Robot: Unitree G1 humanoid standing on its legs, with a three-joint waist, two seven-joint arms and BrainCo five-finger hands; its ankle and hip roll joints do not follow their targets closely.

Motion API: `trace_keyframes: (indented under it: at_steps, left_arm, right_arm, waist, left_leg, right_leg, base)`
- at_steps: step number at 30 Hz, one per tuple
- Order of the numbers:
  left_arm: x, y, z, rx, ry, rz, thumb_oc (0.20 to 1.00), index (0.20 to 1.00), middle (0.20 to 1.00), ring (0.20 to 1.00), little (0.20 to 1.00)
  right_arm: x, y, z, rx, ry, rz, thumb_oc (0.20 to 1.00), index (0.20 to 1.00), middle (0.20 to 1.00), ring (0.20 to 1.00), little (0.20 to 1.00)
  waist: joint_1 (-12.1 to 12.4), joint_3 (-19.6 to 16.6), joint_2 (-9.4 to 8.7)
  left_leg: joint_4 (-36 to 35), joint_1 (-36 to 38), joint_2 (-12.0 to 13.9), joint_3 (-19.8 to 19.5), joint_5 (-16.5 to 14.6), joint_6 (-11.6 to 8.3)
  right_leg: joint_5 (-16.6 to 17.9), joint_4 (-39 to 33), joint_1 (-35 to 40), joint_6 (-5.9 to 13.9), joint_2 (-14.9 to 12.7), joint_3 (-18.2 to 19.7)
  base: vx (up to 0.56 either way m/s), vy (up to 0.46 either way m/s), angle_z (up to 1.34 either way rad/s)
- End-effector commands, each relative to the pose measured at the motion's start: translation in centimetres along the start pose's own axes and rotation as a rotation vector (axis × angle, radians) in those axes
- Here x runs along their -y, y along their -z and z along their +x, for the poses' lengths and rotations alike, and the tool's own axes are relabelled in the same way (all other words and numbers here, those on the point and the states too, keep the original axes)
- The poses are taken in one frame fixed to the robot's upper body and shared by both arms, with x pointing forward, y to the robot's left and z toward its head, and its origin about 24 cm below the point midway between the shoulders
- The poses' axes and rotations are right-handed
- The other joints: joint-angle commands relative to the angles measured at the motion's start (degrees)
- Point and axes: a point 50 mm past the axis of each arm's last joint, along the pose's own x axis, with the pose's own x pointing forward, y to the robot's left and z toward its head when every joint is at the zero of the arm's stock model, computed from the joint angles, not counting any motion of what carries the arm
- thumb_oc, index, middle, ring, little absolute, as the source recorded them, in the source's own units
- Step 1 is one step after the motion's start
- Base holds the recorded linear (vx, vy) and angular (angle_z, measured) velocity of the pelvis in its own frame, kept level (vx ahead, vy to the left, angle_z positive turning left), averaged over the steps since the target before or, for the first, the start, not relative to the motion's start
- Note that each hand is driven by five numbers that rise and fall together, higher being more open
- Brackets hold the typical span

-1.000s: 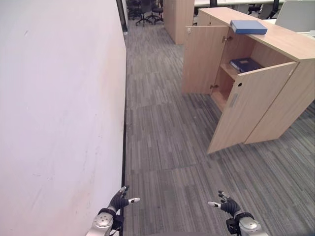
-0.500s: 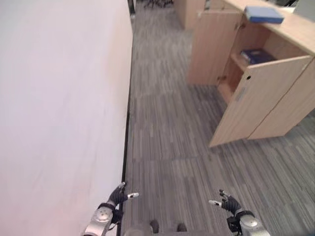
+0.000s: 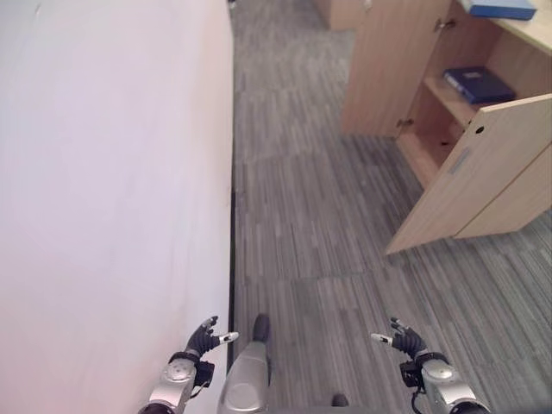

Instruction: Put the empty folder in the office cabinet

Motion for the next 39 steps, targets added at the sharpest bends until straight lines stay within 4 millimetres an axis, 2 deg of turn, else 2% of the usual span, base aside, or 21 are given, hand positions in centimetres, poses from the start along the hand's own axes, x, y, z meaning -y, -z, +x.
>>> trace_keyframes:
  at_steps: [1,5,6,8,9,10,11,12,16,17,19,21,23,24,26,27,28,29,31,37,39]
  left_arm:
    - [-2.2,-2.3,-0.2,0.126,-0.044,0.037,1.000,1.000,1.000,1.000,1.000]
    - [-2.2,-2.7,-0.2,0.135,-0.023,0.072,1.000,1.000,1.000,1.000,1.000]
    - [-2.6,-3.3,-0.1,0.148,-0.014,0.114,1.000,1.000,1.000,1.000,1.000]
    - [-3.0,-4.0,0.0,0.165,-0.018,0.140,1.000,1.000,1.000,1.000,1.000]
    - [-2.9,-4.1,0.0,0.168,-0.013,0.138,1.000,1.000,1.000,1.000,1.000]
    - [-2.6,-4.5,0.1,0.179,-0.001,0.143,1.000,1.000,1.000,1.000,1.000]
    - [-2.7,-4.5,0.1,0.179,-0.002,0.143,1.000,1.000,1.000,1.000,1.000]
    - [-2.5,-4.5,0.2,0.180,0.005,0.147,1.000,1.000,1.000,1.000,1.000]
    - [-2.3,-4.3,0.3,0.168,0.004,0.153,1.000,1.000,1.000,1.000,1.000]
    - [-2.2,-4.3,0.3,0.167,0.005,0.153,1.000,1.000,1.000,1.000,1.000]
    - [-2.2,-3.4,0.1,0.145,0.000,0.143,1.000,1.000,1.000,1.000,1.000]
    - [-2.0,-2.4,-0.1,0.119,0.016,0.150,1.000,1.000,1.000,1.000,1.000]
    - [-1.8,-2.0,-0.2,0.103,0.023,0.149,1.000,1.000,1.000,1.000,1.000]
    - [-1.3,-1.7,-0.1,0.092,0.031,0.137,1.000,1.000,1.000,1.000,1.000]
    - [-0.8,-2.0,0.0,0.107,0.035,0.094,1.000,1.000,1.000,1.000,1.000]
    - [-0.6,-2.5,0.1,0.122,0.044,0.080,1.000,1.000,1.000,1.000,1.000]
    - [-0.6,-2.5,0.1,0.121,0.044,0.080,1.000,1.000,1.000,1.000,1.000]
    - [-0.2,-3.6,0.2,0.165,0.051,0.047,1.000,1.000,1.000,1.000,1.000]
    - [-0.1,-4.0,0.4,0.174,0.035,0.033,1.000,1.000,1.000,1.000,1.000]
    - [0.7,-4.4,0.5,0.194,0.052,0.010,1.000,1.000,1.000,1.000,1.000]
    - [0.9,-3.7,0.5,0.168,0.042,0.017,1.000,1.000,1.000,1.000,1.000]
  right_arm:
    - [0.0,-3.0,0.6,0.108,0.003,0.066,1.000,1.000,1.000,1.000,1.000]
    - [-0.3,-2.5,0.7,0.087,-0.002,0.085,1.000,1.000,1.000,1.000,1.000]
    - [-0.3,-2.9,0.9,0.094,0.000,0.100,1.000,1.000,1.000,1.000,1.000]
    - [-0.5,-4.4,1.2,0.134,-0.002,0.105,1.000,1.000,1.000,1.000,1.000]
    - [-0.8,-4.6,1.3,0.144,-0.006,0.126,1.000,1.000,1.000,1.000,1.000]
    - [-0.7,-3.7,1.1,0.122,0.005,0.159,1.000,1.000,1.000,1.000,1.000]
    - [-0.7,-3.7,1.1,0.122,0.005,0.159,1.000,1.000,1.000,1.000,1.000]
    - [-0.5,-2.7,0.9,0.091,0.022,0.198,1.000,1.000,1.000,1.000,1.000]
    - [-0.7,-0.4,0.6,0.012,0.037,0.252,1.000,1.000,1.000,1.000,1.000]
    - [-0.7,-0.4,0.6,0.011,0.037,0.251,1.000,1.000,1.000,1.000,1.000]
    - [-0.4,1.4,0.2,-0.055,0.053,0.230,1.000,1.000,1.000,1.000,1.000]
    - [0.3,3.1,-0.5,-0.106,0.085,0.251,1.000,1.000,1.000,1.000,1.000]
    - [0.8,3.8,-0.8,-0.130,0.107,0.268,1.000,1.000,1.000,1.000,1.000]
    - [1.2,5.1,-1.2,-0.177,0.137,0.325,1.000,1.000,1.000,1.000,1.000]
    - [1.6,6.3,-1.6,-0.222,0.180,0.392,1.000,1.000,1.000,1.000,1.000]
    - [1.9,6.7,-1.8,-0.239,0.201,0.419,1.000,1.000,1.000,1.000,1.000]
    - [1.9,6.7,-1.8,-0.239,0.201,0.419,1.000,1.000,1.000,1.000,1.000]
    - [2.7,6.9,-2.0,-0.243,0.247,0.472,1.000,1.000,1.000,1.000,1.000]
    - [3.2,6.2,-1.7,-0.227,0.265,0.500,1.000,1.000,1.000,1.000,1.000]
    - [4.0,4.6,-1.1,-0.160,0.278,0.529,1.000,1.000,1.000,1.000,1.000]
    - [4.2,3.5,-0.7,-0.126,0.262,0.499,1.000,1.000,1.000,1.000,1.000]
  waist:
    - [1.40,-2.40,-2.97]
    - [1.11,-3.79,-4.62]
    - [0.40,-2.58,-4.67]
    - [-0.76,0.02,-1.51]
    - [-2.65,1.41,-0.06]
    - [-5.45,2.97,1.00]
    - [-5.60,3.14,0.93]
    - [-6.77,3.33,0.88]
    - [-10.26,4.03,-0.52]
    - [-10.38,4.30,-0.18]
    - [-11.69,3.45,0.11]
    - [-12.76,1.58,0.55]
    - [-13.40,0.74,1.29]
    - [-15.17,0.16,2.81]
    - [-16.13,-0.24,4.86]
    - [-16.40,0.05,4.70]
    - [-16.45,-0.03,4.65]
    - [-16.10,1.71,4.02]
    - [-15.81,2.99,2.83]
    - [-13.30,4.13,2.96]
    - [-11.84,4.52,4.44]
  left_leg:
    - [-12.52,-3.66,2.06,0.83,11.63,-0.97]
    - [-11.26,-2.87,-0.65,2.87,9.27,0.97]
    - [-11.89,-0.02,-3.16,3.28,6.36,3.19]
    - [-12.71,4.62,-2.11,3.51,3.64,4.91]
    - [-14.17,9.23,-2.79,1.89,2.04,5.47]
    - [-15.41,14.42,-3.66,0.09,-0.44,5.30]
    - [-15.42,14.57,-3.75,-0.04,-0.44,5.31]
    - [-16.28,17.32,-4.24,-0.48,-2.44,4.91]
    - [-16.95,24.18,-5.48,-2.21,-7.85,3.40]
    - [-16.95,24.61,-5.11,-2.32,-8.12,3.33]
    - [-16.95,29.68,-3.35,-0.46,-11.84,1.54]
    - [-16.95,32.00,-2.83,0.11,-13.46,1.06]
    - [-15.42,32.17,-1.77,0.58,-13.94,0.62]
    - [-11.86,32.22,0.77,1.30,-13.12,-0.84]
    - [-5.65,31.01,3.51,2.41,-7.51,-3.26]
    - [1.65,26.91,3.97,1.91,-3.45,-4.10]
    - [1.66,26.79,3.92,1.84,-3.41,-4.08]
    - [16.09,21.47,3.30,-0.54,1.44,-4.19]
    - [22.52,17.77,2.33,-0.95,1.68,-3.09]
    - [11.19,10.95,2.76,-0.46,-1.41,-0.79]
    - [-0.92,9.85,1.38,-6.37,-1.23,-1.43]
  right_leg:
    - [-4.06,5.54,2.96,3.14,2.49,-1.22]
    - [2.91,10.46,0.48,6.05,-0.53,-1.52]
    - [13.81,24.13,-5.57,8.41,-1.30,-2.16]
    - [19.80,35.94,-12.40,8.56,0.40,-4.76]
    - [15.30,40.63,-17.94,7.45,3.03,-5.67]
    - [8.21,34.61,-22.81,6.22,6.20,-9.61]
    - [8.10,34.67,-22.62,6.23,6.09,-9.73]
    - [7.00,27.41,-25.76,5.21,6.65,-12.83]
    - [12.67,10.57,-30.05,5.88,5.66,-17.07]
    - [12.81,10.02,-29.31,5.86,5.99,-17.35]
    - [16.61,5.12,-32.05,6.66,1.80,-25.21]
    - [17.32,4.26,-30.30,5.86,1.74,-25.59]
    - [17.37,3.96,-29.28,5.12,2.60,-25.34]
    - [16.49,5.17,-28.72,3.86,4.23,-23.82]
    - [15.22,4.42,-26.54,2.38,6.94,-23.21]
    - [14.48,3.96,-25.42,1.29,7.17,-22.50]
    - [14.48,3.97,-25.50,1.30,7.10,-22.54]
    - [12.72,3.08,-21.81,-1.30,8.28,-19.89]
    - [11.46,2.35,-19.21,-2.41,7.90,-16.80]
    - [7.94,4.01,-15.38,-0.94,6.52,-8.25]
    - [4.60,6.70,-13.41,-0.64,7.59,-2.19]
  base:
    - [0.34,0.320,0.41]
    - [0.27,0.275,0.38]
    - [0.32,0.419,0.31]
    - [0.38,0.459,0.45]
    - [0.75,0.438,0.72]
    - [0.63,0.276,0.63]
    - [0.64,0.116,0.10]
    - [0.36,-0.020,0.49]
    - [0.39,-0.072,0.64]
    - [0.54,-0.169,0.37]
    - [0.61,-0.221,0.13]
    - [0.50,-0.182,-0.69]
    - [0.32,-0.133,-1.06]
    - [0.32,-0.154,-0.87]
    - [0.35,-0.212,-0.41]
    - [0.17,-0.144,-0.50]
    - [0.28,-0.218,-0.50]
    - [0.32,-0.200,-0.25]
    - [0.34,-0.132,-0.56]
    - [0.30,0.115,-1.19]
    - [0.40,0.250,-0.79]
